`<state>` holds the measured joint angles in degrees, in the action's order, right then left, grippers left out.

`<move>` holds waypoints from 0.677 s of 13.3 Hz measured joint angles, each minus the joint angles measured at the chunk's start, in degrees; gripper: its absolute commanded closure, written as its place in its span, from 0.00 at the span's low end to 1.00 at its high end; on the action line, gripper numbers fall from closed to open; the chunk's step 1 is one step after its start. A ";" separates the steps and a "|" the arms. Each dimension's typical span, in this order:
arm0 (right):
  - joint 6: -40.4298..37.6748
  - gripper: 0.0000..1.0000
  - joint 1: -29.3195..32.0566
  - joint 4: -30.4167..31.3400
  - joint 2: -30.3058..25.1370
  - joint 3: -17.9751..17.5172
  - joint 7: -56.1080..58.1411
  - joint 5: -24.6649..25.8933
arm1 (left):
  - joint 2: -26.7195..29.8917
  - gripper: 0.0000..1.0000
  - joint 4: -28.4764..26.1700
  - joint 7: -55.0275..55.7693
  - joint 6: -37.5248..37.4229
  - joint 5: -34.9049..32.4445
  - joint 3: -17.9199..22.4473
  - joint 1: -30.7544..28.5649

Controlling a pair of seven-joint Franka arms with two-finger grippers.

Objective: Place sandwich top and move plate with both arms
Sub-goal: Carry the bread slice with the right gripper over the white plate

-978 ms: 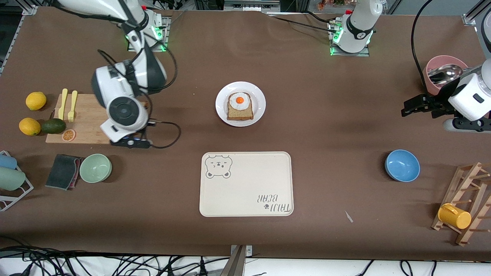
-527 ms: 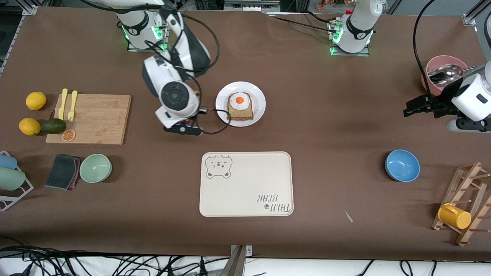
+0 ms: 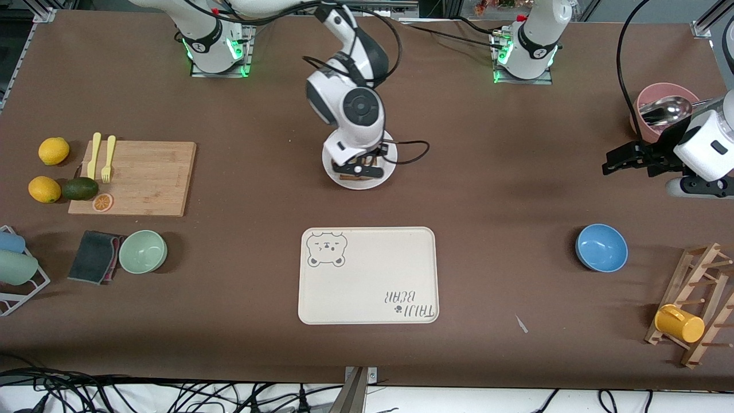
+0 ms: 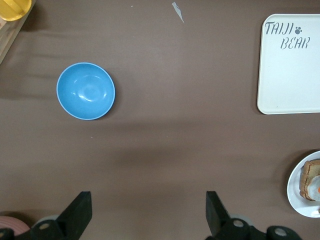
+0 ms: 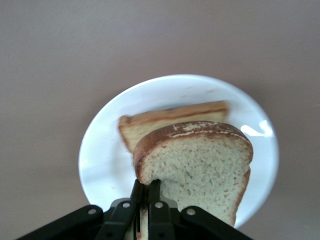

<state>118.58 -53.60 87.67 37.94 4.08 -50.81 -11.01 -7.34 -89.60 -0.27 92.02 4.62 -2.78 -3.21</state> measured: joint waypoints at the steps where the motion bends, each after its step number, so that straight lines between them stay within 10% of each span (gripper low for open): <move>1: 1.05 1.00 -0.56 -0.19 1.00 0.10 -0.04 0.00 | 0.00 0.00 0.00 0.00 0.00 0.00 -0.01 0.00; 2: 1.34 0.39 -0.57 -0.42 1.49 0.24 -0.04 0.00 | 0.00 0.00 0.00 0.00 0.00 0.00 -0.05 0.00; 3: 1.35 0.00 -0.47 -0.57 1.58 0.53 -0.04 0.00 | 0.00 0.00 0.00 0.00 0.00 0.00 -0.12 0.00; 9: 1.27 0.00 0.06 -2.66 1.45 1.47 0.05 0.00 | 0.00 0.00 0.01 0.00 0.00 0.00 -0.37 0.14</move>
<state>119.85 -53.54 85.01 39.40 5.55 -50.76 -11.01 -7.33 -89.59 -0.27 92.02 4.62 -3.16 -3.07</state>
